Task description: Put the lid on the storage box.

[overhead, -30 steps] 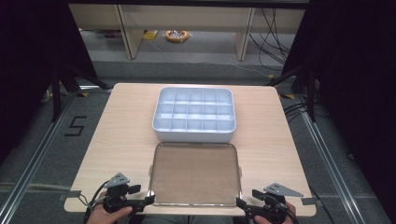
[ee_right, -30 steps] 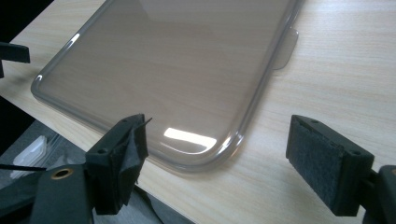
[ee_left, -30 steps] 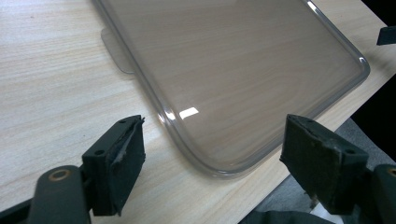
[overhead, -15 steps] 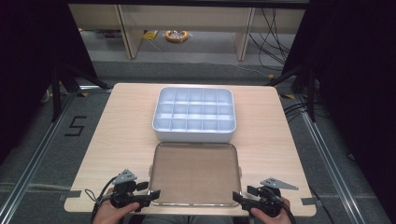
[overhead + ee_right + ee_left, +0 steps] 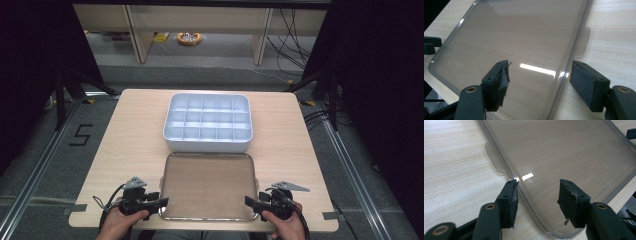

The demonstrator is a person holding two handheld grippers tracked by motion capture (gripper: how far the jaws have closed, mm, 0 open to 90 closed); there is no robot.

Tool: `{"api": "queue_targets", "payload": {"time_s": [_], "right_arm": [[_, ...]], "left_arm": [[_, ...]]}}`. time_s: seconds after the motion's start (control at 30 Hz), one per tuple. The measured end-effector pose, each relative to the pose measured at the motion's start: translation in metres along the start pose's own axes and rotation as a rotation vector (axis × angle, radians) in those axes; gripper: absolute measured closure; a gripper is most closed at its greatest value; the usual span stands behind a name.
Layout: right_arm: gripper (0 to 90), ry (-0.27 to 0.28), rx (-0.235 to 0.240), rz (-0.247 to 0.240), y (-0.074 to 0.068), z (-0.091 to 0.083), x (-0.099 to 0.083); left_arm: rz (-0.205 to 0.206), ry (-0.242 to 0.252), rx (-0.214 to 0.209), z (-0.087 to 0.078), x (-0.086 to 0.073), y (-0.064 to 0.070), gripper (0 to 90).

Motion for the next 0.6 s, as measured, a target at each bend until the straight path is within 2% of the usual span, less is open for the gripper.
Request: {"api": "queue_targets", "payload": {"time_s": [0.03, 0.1, 0.13, 0.17, 0.2, 0.27, 0.3, 0.33, 0.43, 0.47, 0.57, 0.6], "right_arm": [[33.0, 0.011, 0.001, 0.017, -0.0008, 0.002, 0.0016], [33.5, -0.007, -0.027, 0.007, 0.0033, 0.0038, 0.0011], [33.7, -0.003, -0.002, 0.06, -0.001, 0.0049, 0.0011], [33.8, 0.001, -0.015, 0.022, 0.0031, 0.0056, 0.0023], [33.7, 0.012, -0.017, 0.021, 0.0034, 0.007, 0.0035], [30.7, 0.012, -0.01, 0.039, 0.0028, 0.0071, 0.0037], [30.5, 0.014, 0.008, 0.062, 0.0011, 0.0063, 0.0035], [30.5, 0.014, 0.008, 0.062, 0.0011, 0.0063, 0.0035], [32.3, 0.06, 0.052, 0.166, 0.0038, 0.0054, 0.0052], [34.0, 0.044, 0.071, 0.22, 0.0012, 0.0042, 0.0035], [37.1, 0.061, 0.084, 0.235, 0.0034, 0.0034, 0.0029], [38.2, 0.056, 0.089, 0.261, 0.0025, 0.0026, 0.0019]], "left_arm": [[0.0, 0.0, 0.0, 0.0, 0.0, 0.0, 51.1], [-0.012, 0.003, 0.006, 0.0014, 0.0005, -0.0016, 52.4], [-0.002, -0.007, 0.006, 0.0021, 0.0001, -0.0023, 52.8], [-0.005, -0.012, 0.003, 0.0034, -0.0003, -0.0021, 53.3], [-0.02, -0.012, -0.007, 0.0048, 0.0001, -0.0015, 53.6], [-0.012, -0.021, -0.014, 0.0043, 0.0009, -0.0029, 53.8], [-0.023, -0.015, -0.015, 0.0046, 0.0016, -0.0038, 54.9], [-0.023, -0.015, -0.015, 0.0046, 0.0016, -0.0038, 55.5], [-0.036, -0.013, -0.02, 0.0043, 0.001, -0.0043, 55.9], [-0.032, -0.008, -0.016, 0.0045, 0.001, -0.0042, 56.0], [-0.034, -0.003, 0.002, 0.0051, 0.001, -0.0042, 56.6], [-0.034, -0.003, 0.002, 0.0051, 0.001, -0.0042, 56.8]]}}
Point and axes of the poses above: each handheld gripper's, and its own axes: z roughly forward along the jaws, x roughly out of its top, y roughly to its right, the point moved 9 cm from there along z, roughly forward along the jaws, and after that the axes turned 10 degrees about -y, right-handed, at the moved point
